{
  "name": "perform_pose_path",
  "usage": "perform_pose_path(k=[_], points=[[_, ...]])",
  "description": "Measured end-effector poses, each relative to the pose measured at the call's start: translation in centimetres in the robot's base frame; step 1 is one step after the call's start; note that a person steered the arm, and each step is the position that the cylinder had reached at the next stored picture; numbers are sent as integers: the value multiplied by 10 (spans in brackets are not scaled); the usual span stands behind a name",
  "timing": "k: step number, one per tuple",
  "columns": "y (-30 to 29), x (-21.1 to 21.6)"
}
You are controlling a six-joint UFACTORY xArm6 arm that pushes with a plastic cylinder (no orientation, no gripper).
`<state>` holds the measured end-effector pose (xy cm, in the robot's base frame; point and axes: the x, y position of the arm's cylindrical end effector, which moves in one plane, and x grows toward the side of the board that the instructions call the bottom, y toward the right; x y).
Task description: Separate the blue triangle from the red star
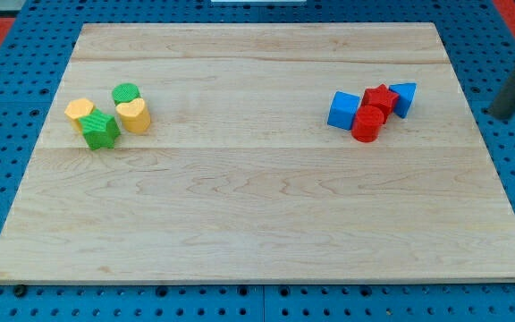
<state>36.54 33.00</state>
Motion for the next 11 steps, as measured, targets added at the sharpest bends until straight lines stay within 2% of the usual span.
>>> perform_pose_path(k=[1, 2, 3, 6, 8, 10, 11], points=[[-54, -38], [-63, -54], [-103, -54], [-150, -10], [-164, 38], [-147, 13], [-187, 20]])
